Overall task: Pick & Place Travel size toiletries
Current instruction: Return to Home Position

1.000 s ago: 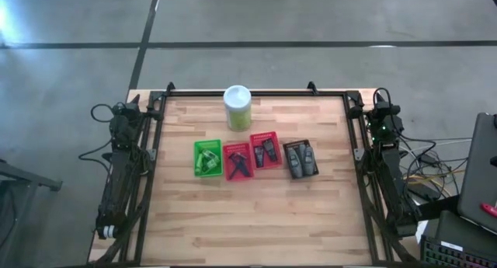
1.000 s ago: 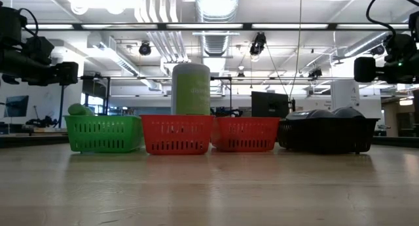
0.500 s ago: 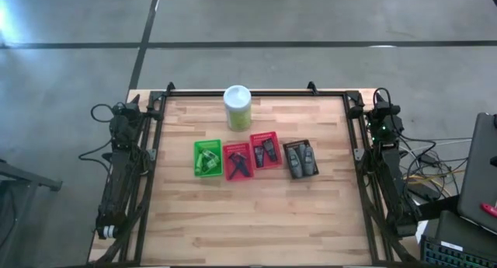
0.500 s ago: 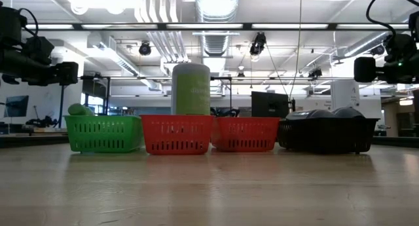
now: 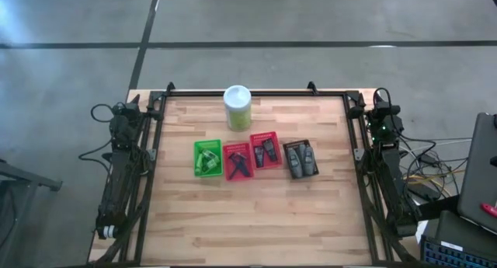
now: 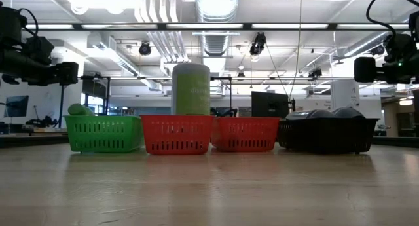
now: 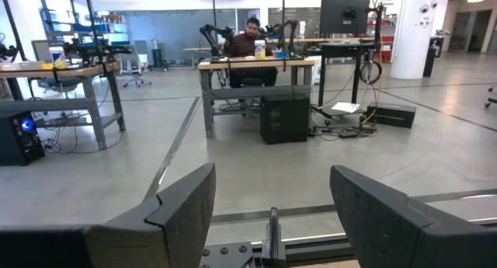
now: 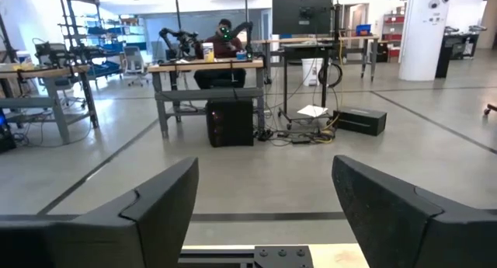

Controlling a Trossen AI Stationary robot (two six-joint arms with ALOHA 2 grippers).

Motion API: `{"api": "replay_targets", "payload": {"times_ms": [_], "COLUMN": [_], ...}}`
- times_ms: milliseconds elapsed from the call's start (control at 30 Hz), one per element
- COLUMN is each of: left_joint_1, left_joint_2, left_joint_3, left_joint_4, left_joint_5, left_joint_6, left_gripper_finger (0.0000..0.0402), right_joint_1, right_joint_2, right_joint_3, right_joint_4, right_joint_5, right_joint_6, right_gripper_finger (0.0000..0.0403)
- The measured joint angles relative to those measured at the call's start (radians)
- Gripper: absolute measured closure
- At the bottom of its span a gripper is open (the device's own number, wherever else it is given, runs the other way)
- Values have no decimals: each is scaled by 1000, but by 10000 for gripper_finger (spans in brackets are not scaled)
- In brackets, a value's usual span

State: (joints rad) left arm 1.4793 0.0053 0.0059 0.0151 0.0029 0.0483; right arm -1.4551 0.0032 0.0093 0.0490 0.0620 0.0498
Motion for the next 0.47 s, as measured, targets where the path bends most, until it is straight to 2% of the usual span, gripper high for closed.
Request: {"api": "replay_targets", "payload": {"times_ms": [467], "left_joint_1": [0], "left_joint_2": [0], "left_joint_3": [0], "left_joint_4": [0], "left_joint_5": [0], "left_joint_6": [0], "left_gripper_finger": [142], "right_joint_1": [0], "right_joint_2": [0], "right_joint_3": [0], "right_joint_4": [0], "right_joint_5": [0], "right_joint_6": [0], "right_gripper_finger": [146]}}
